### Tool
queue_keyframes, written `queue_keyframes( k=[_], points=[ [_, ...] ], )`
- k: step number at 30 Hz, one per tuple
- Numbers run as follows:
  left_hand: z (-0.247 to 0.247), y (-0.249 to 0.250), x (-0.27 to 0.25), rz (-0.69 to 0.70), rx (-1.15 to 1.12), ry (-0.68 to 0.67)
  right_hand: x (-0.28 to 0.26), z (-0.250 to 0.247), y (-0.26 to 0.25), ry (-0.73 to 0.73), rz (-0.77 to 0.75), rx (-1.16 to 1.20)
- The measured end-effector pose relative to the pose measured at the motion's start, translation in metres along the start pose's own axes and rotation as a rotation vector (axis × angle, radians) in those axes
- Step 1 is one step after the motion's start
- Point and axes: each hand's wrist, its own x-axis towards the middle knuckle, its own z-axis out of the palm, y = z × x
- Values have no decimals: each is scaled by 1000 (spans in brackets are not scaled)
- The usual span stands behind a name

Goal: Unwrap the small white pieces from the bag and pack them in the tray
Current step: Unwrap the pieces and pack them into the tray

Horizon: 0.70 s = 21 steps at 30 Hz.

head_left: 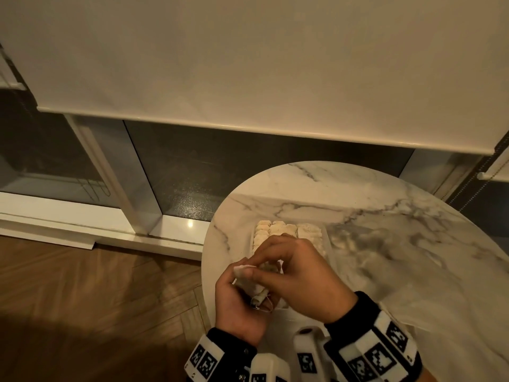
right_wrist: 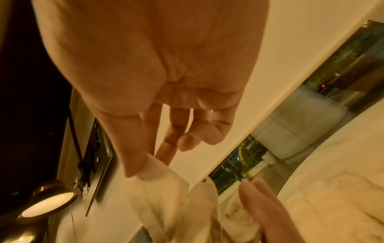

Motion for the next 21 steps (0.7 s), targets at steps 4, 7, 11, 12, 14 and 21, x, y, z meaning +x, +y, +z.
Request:
queue_keyframes(
  k=[4,7,11,12,14,21],
  points=[
    [4,2,-4,-11,-64,-3,-1,-10,4,-65,74,111],
    [8,2,-6,-32,-74,1,-1,-11,8,-98,134,121],
    [5,4,-3,-54,-67,58,1,-15,8,-56,163,229],
    [5,5,-3,-49,-64,70,2,-18,9,-22,159,251],
    [1,8,-2,-35,-69,83,3,-25,11,53,185,317],
    [-20,24,-1,-29,-184,101,6,-34,42,172,389,333]
  ],
)
